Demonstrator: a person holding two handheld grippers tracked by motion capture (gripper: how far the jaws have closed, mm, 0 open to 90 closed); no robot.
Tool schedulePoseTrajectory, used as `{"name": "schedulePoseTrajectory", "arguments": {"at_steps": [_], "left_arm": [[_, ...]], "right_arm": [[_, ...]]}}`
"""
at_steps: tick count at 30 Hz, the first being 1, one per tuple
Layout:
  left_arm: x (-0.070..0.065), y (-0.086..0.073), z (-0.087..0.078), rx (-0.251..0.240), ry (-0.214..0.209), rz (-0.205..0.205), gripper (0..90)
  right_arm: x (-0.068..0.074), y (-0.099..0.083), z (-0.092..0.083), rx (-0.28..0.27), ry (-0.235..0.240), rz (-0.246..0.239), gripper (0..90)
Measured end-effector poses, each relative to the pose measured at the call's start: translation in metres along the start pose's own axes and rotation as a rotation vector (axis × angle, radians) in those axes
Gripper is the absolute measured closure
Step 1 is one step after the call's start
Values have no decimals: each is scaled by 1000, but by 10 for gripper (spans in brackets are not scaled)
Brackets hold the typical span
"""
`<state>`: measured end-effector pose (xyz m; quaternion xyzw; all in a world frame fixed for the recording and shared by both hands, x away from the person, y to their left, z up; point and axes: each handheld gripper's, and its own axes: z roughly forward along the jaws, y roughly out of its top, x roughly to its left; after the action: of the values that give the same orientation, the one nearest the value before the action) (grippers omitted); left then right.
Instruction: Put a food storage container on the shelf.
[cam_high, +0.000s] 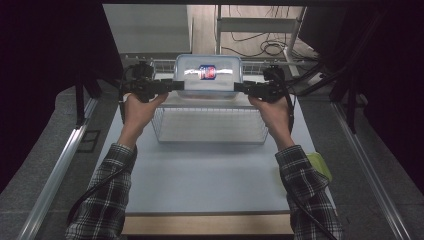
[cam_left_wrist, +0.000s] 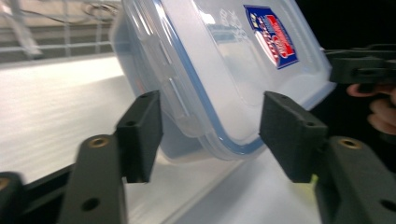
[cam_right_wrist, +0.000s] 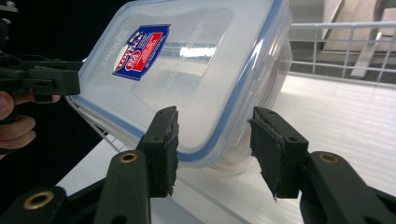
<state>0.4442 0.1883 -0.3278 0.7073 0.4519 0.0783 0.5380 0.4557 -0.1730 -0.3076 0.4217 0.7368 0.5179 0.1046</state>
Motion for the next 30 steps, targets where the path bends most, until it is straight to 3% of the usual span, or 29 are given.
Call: {"name": "schedulePoseTrajectory", "arguments": {"at_steps": [3, 9, 15, 21, 30], "left_arm": [[-1, 2, 2, -12, 11, -1, 375], [-1, 1, 3, -9, -22, -31, 386], [-3, 2, 0, -19, -8, -17, 397], [-14, 3, -2, -28, 55, 63, 380], [-34, -7, -11, 11, 62, 183, 257]], "right_arm": [[2, 2, 0, -6, -17, -7, 529], [2, 4, -1, -3, -27, -9, 540], [1, 5, -3, -17, -23, 5, 542], [4, 5, -5, -25, -21, -12, 483], [17, -2, -18, -45, 3, -104, 330]]}}
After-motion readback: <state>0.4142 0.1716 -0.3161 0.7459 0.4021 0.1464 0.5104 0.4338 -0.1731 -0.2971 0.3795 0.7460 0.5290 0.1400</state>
